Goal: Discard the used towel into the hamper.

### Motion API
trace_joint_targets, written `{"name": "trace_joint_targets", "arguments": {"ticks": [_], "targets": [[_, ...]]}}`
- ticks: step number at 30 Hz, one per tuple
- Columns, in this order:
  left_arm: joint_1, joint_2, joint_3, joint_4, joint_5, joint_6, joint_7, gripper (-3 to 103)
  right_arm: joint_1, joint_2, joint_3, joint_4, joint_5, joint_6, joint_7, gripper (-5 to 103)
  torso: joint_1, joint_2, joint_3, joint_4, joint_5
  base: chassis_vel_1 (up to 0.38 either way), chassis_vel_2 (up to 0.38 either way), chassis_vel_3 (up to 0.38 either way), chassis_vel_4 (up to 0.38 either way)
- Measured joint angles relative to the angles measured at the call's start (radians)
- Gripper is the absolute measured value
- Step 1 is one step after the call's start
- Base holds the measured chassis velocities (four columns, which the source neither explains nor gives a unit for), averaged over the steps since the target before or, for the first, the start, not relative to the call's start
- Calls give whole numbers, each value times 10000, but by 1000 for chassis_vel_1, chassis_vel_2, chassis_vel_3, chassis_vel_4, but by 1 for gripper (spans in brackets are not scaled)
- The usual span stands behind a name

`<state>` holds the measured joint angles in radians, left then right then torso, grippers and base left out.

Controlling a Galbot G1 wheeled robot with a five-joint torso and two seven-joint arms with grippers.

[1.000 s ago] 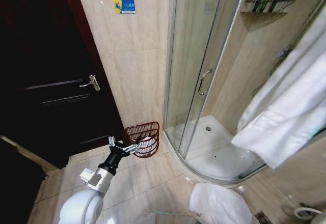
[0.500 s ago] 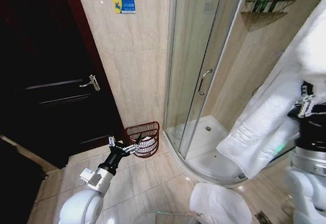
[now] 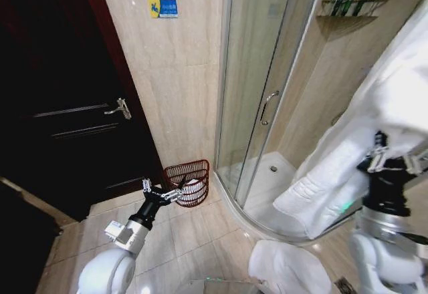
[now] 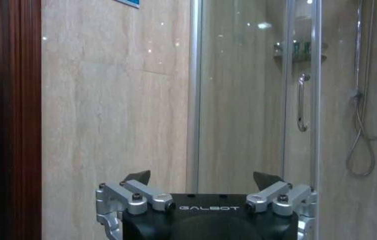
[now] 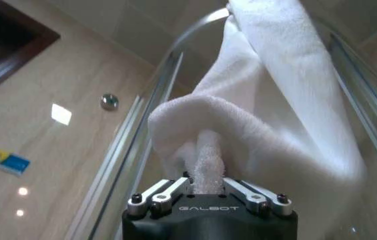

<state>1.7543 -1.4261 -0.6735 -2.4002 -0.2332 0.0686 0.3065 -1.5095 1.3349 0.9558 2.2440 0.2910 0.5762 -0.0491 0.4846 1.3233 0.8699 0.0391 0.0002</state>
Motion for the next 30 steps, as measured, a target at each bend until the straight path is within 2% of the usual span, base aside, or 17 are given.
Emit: {"name": "trace_joint_targets", "arguments": {"ticks": [11,18,21,23,25,30], "targets": [[0,0,0,0,0,0,0,100,-98,790,-300,122,-250,333,-246,7,0,0,0,0,-2,0,0,0,0],[0,0,0,0,0,0,0,100,-130,705,73,287,-240,466,-244,7,1,0,0,0,0,0,0,0,0],[0,0,0,0,0,0,0,100,-156,641,279,477,-140,361,-309,7,0,0,1,-2,6,0,0,0,0],[0,0,1,0,0,0,1,100,-133,567,430,906,17,229,-287,7,-1,2,-2,-1,-9,0,0,0,0],[0,0,0,0,0,0,1,100,-118,542,457,1099,70,161,-221,7,0,2,-1,0,1,0,0,0,0],[0,0,0,0,0,1,0,100,-93,345,700,1857,437,-227,-70,7,0,1,-1,0,-1,0,0,0,0]]}}
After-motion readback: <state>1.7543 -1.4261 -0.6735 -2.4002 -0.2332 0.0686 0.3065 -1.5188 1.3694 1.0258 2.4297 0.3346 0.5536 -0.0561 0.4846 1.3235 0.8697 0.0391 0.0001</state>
